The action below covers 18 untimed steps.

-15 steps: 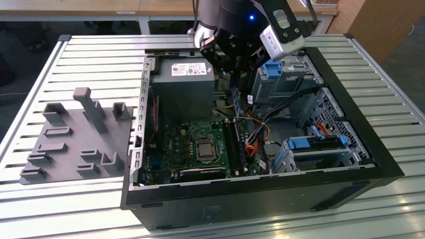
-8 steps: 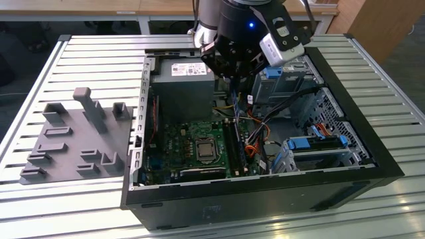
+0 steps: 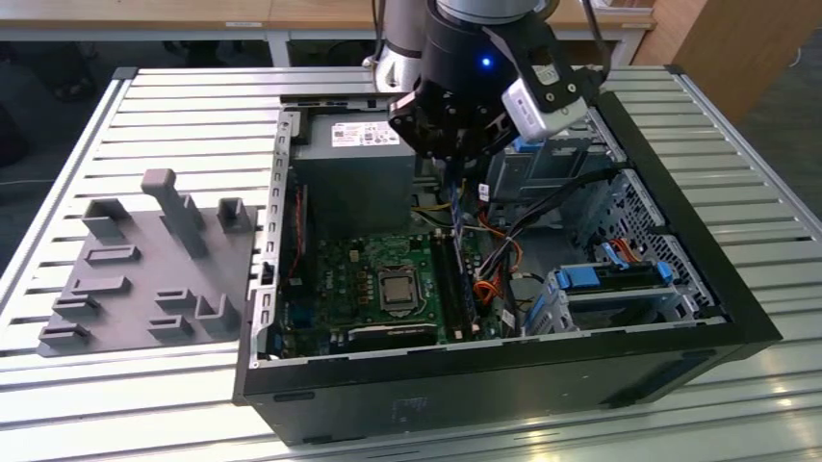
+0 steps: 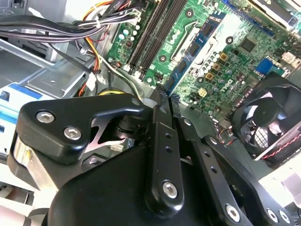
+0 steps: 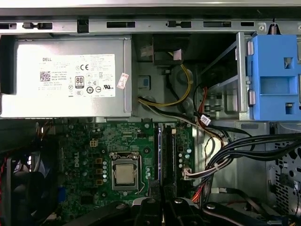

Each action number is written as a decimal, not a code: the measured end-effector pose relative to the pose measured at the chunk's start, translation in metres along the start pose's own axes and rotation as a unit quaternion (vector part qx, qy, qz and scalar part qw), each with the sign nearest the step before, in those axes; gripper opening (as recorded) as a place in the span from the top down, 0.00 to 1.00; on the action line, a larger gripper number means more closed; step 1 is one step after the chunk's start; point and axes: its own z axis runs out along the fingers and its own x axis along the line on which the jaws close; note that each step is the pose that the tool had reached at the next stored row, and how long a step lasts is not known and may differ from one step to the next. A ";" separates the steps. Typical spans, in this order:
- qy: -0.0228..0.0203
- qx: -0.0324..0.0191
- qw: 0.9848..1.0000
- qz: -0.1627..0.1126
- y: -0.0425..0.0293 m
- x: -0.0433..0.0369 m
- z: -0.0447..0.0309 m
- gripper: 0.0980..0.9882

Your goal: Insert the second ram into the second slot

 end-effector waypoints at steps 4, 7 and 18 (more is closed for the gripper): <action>0.000 0.000 1.000 0.000 -0.0001 0.0000 0.0027 0.96; 0.000 0.000 1.000 0.000 -0.0002 0.0000 0.0050 0.96; 0.001 -0.001 1.000 0.000 -0.0045 0.0000 0.0177 0.96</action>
